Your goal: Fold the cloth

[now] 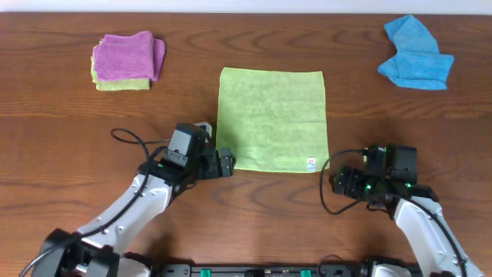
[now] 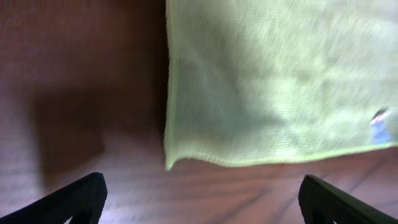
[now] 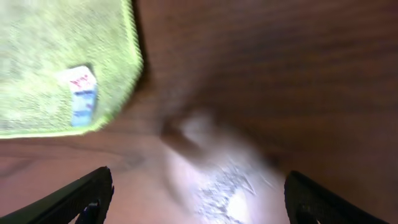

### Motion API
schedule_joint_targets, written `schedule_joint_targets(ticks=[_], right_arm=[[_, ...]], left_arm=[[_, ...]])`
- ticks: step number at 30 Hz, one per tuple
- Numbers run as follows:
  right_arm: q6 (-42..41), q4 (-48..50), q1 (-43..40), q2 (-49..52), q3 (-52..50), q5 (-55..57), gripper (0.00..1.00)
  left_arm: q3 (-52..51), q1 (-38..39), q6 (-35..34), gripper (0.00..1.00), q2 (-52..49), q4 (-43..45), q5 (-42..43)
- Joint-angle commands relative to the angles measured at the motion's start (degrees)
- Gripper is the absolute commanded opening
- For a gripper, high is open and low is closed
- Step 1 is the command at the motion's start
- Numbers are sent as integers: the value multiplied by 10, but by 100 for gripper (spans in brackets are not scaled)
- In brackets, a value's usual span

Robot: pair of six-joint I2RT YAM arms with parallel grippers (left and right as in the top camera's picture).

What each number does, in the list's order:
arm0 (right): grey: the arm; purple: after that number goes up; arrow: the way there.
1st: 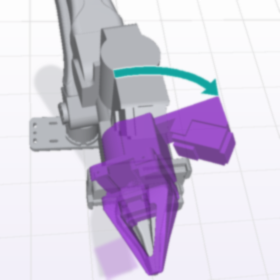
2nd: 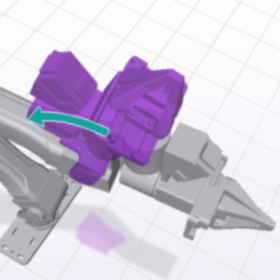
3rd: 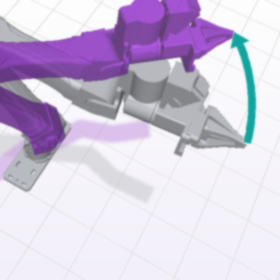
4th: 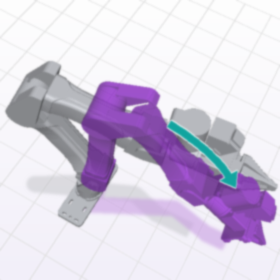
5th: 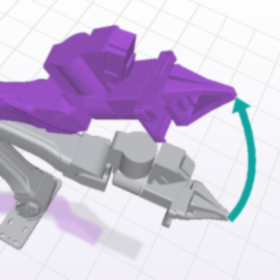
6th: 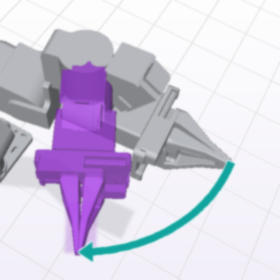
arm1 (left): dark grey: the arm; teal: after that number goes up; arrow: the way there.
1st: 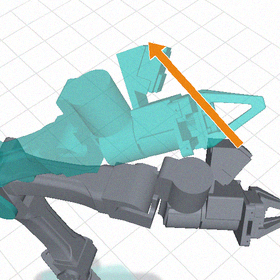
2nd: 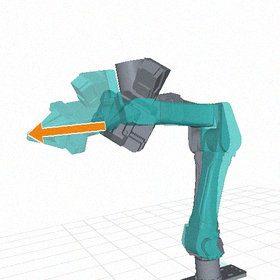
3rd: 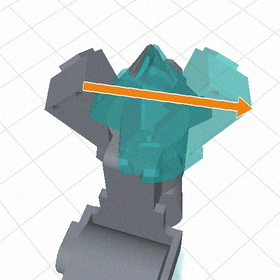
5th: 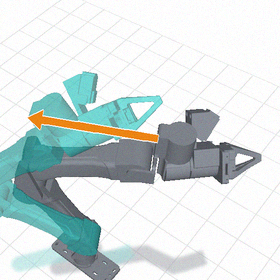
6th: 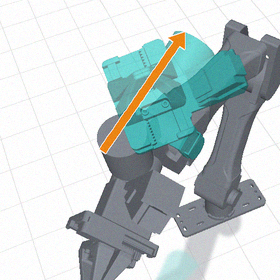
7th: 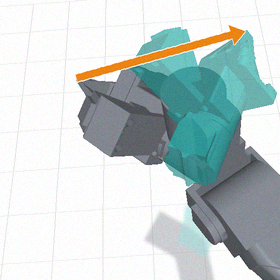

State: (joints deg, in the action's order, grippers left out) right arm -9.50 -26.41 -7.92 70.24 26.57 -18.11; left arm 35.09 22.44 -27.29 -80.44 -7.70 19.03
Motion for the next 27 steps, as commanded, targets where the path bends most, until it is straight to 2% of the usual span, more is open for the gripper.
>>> schedule_joint_targets(ticks=[1, 4, 11, 15, 18, 22, 27], right_arm=[[10, 8, -3, 1, 18, -34, 88], [10, 19, -3, 1, 28, -54, 85], [-12, 69, -2, 2, 28, -94, 87], [-12, 80, -2, 6, 28, -99, 87], [-12, 86, -3, 19, 28, -106, 86], [-27, 116, -3, 54, 28, -137, 84], [-27, 125, -3, 70, 29, -149, 81]], left_arm=[[9, -23, -33, 95, -11, 30, 60], [9, -31, -56, 93, -20, 54, 80], [9, -31, -92, 93, -40, 56, 107], [8, -33, -103, 88, -53, 49, 106], [8, -41, -103, 88, -55, 50, 106], [4, -64, -82, 83, -55, 43, 125], [-2, -86, -74, 84, -55, 40, 141]])
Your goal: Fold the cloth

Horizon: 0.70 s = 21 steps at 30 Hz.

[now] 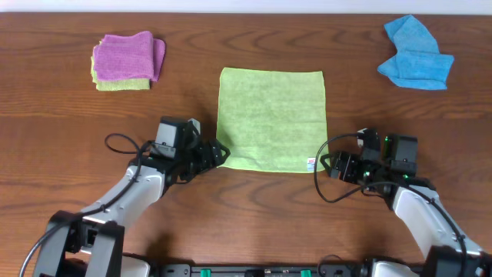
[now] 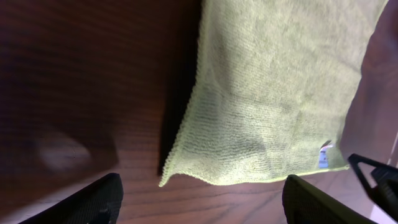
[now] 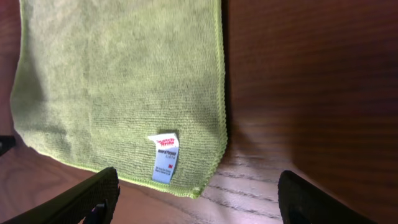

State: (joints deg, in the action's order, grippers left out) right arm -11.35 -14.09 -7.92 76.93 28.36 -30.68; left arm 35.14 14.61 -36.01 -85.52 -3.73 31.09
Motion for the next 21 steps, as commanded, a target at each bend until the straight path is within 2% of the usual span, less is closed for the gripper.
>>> schedule_joint_targets(ticks=[1, 11, 21], right_arm=[[-9, 2, -3, 3, 11, -24, 80], [-19, -1, -3, 13, 11, -9, 79], [-41, -19, -2, 38, 11, -26, 74]], left_arm=[[-3, -8, 13, 84, -4, 0, 20], [-3, -3, 13, 85, -21, 7, 24], [-3, -2, -14, 84, -103, 97, 84]])
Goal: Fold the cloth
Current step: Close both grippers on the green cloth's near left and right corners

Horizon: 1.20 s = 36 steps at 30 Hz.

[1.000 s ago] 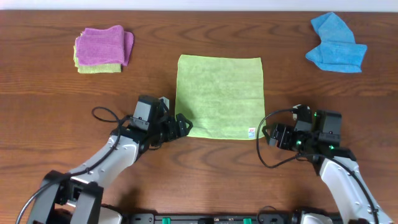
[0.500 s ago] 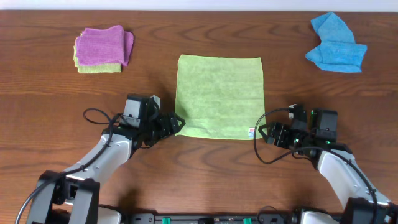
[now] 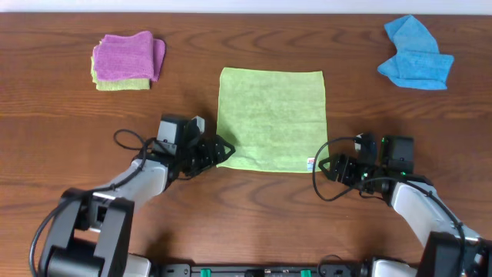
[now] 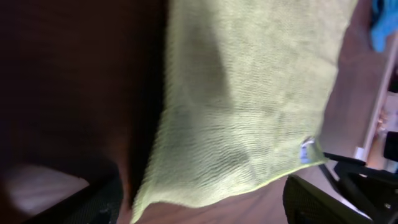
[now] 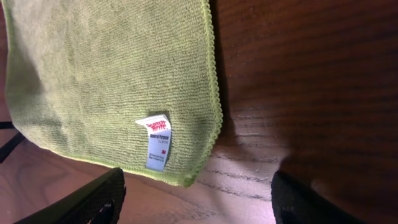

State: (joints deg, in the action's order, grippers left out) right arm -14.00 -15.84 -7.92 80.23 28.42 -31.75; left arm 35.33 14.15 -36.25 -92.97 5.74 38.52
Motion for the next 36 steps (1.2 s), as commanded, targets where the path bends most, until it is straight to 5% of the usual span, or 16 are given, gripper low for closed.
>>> schedule_joint_targets(ticks=[1, 28, 36], right_arm=[[-15, -2, -2, 5, 11, -16, 74], [-95, 34, 57, 44, 11, -2, 64], [-95, 34, 57, 44, 11, 14, 63]], left_arm=[[-5, 2, -12, 84, -32, 10, 15], [-5, 2, -28, 82, -37, -24, 111], [-5, 2, -28, 77, -37, -33, 47]])
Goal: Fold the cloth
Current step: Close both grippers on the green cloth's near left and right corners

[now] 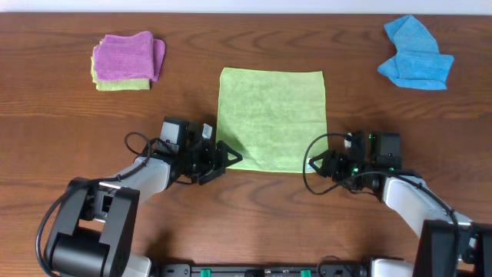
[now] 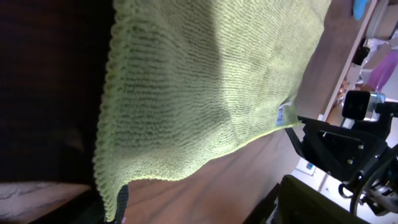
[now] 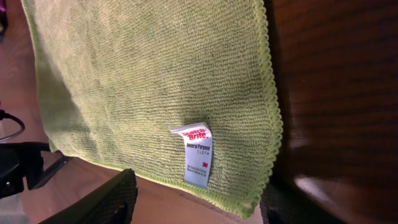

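The green cloth (image 1: 270, 115) lies flat in the middle of the wooden table (image 1: 246, 208). My left gripper (image 1: 225, 158) is open at its near left corner. In the left wrist view that corner (image 2: 107, 190) rests against one finger (image 2: 123, 200), with the other finger (image 2: 323, 199) far off to the right. My right gripper (image 1: 314, 163) is open at the near right corner. In the right wrist view the corner (image 3: 254, 206) and the white label (image 3: 198, 157) lie between the fingers (image 3: 106, 199). Nothing is gripped.
A folded pink cloth (image 1: 127, 54) sits on a folded green one (image 1: 121, 83) at the back left. A crumpled blue cloth (image 1: 415, 55) lies at the back right. The table's far edge (image 1: 246, 12) runs behind them.
Both grippers have come further in onto the cloth's near corners. The left finger now touches the near left corner, and the right fingers now straddle the near right corner by the label.
First both open grippers sat a little short of the cloth's near corners. Then each stood closer, with its corner in the wrist view. Later they were at the corners, and now each has its corner between open fingers. The cloth has stayed flat.
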### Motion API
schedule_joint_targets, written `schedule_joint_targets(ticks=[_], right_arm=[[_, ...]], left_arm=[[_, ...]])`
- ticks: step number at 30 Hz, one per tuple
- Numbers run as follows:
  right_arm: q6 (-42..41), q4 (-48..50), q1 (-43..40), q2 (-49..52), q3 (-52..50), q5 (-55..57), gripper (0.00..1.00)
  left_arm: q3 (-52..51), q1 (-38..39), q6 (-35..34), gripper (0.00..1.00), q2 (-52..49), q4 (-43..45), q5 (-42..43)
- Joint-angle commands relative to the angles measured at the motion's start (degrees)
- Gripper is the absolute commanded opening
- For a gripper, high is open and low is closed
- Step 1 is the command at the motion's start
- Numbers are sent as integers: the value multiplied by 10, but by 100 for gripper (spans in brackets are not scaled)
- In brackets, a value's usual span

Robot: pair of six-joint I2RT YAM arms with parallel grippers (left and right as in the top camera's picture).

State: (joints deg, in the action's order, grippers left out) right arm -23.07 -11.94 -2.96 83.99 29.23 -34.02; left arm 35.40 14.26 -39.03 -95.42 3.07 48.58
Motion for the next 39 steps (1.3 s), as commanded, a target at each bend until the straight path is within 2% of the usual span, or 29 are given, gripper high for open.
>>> schedule_joint_targets(ticks=[1, 6, 12, 26, 29, 32, 33, 36, 39], right_arm=[[-4, -5, 7, 7, 3, 41, 63], [0, 11, 7, 7, 3, 57, 63], [0, 28, 8, 7, 3, 68, 58], [-5, 10, 8, 7, 3, 23, 56], [-5, 12, 8, 7, 3, 27, 47], [-5, 20, 8, 7, 3, 27, 37], [-5, 22, 8, 7, 3, 28, 31], [-5, 23, 8, 7, 3, 37, 20], [-5, 23, 8, 7, 3, 38, 17]], left_arm=[[-5, 1, 1, 77, -12, -7, -63], [-5, 1, 14, 76, -12, 21, -105], [-5, 1, 14, 77, -12, 70, -115], [-5, 12, 13, 70, -12, 50, -106], [-5, 15, 10, 61, -12, 50, -106], [-5, 15, 1, 59, -12, 51, -107], [-5, 15, 0, 54, -12, 51, -106], [-5, 15, 0, 45, -12, 51, -106], [-5, 15, 0, 33, -12, 51, -106]])
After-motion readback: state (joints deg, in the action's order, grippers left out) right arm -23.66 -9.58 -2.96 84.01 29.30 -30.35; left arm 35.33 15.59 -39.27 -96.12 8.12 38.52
